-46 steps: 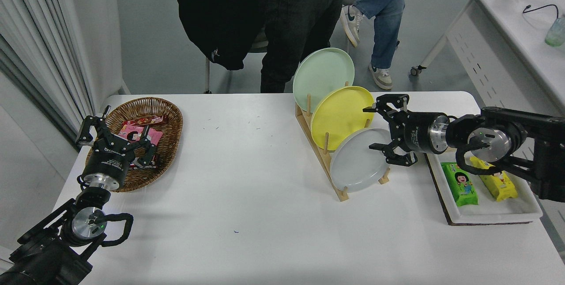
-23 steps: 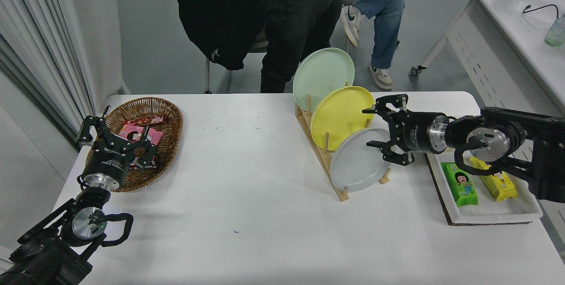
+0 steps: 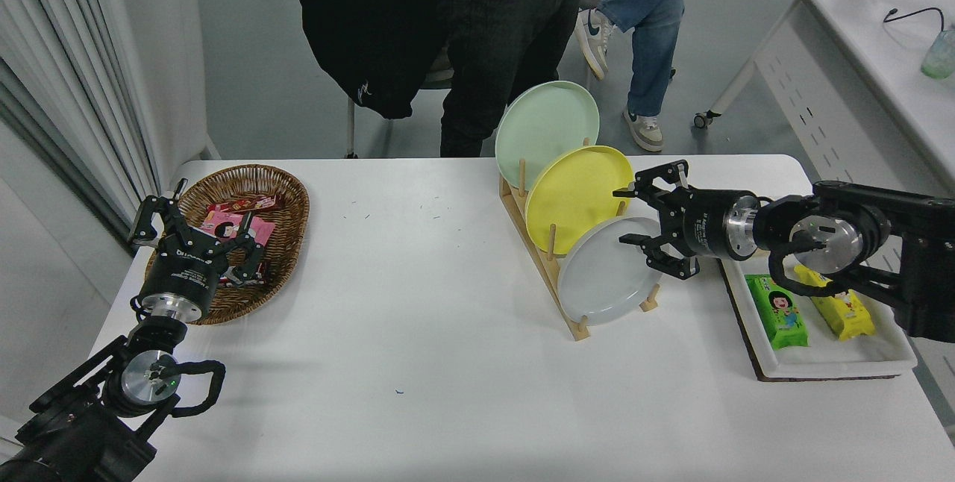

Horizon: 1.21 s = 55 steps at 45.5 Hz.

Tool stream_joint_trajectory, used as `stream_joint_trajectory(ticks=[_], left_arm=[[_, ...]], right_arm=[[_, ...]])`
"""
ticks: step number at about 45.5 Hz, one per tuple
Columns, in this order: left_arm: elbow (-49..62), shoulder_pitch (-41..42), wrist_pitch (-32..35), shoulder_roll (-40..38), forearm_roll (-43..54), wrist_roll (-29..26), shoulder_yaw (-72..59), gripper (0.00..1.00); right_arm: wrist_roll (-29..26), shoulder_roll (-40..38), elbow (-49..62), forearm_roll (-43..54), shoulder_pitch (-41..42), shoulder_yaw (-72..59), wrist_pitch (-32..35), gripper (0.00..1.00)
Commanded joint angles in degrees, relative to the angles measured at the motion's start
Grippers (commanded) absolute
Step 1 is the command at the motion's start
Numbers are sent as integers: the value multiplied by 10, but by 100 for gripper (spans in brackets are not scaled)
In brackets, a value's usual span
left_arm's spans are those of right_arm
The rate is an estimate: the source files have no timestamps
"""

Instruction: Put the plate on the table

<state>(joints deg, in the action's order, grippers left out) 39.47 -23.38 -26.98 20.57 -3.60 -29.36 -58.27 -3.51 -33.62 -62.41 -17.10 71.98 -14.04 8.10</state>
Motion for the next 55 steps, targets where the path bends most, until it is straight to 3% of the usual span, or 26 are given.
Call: stream_joint_trajectory(ticks=[1,6,13,45,50,55], left_arm=[[0,0,0,0,0,0,0,98],[0,0,0,0,0,0,0,98],[0,0,0,0,0,0,0,98],[0,0,0,0,0,0,0,98],[0,0,0,0,0,0,0,98],[0,0,0,0,0,0,0,98]], right_arm=[[-5,1,7,2,3,-2,0,60],[-5,10,25,1,2,-1,-1,59],[-5,14,31,0,2,2,-1,46],[-13,21,31,-4,-3,0,3,46],[-21,21,31,-4,-4,3,8,31],[-25,20,31,-4,-4,6,10,29]])
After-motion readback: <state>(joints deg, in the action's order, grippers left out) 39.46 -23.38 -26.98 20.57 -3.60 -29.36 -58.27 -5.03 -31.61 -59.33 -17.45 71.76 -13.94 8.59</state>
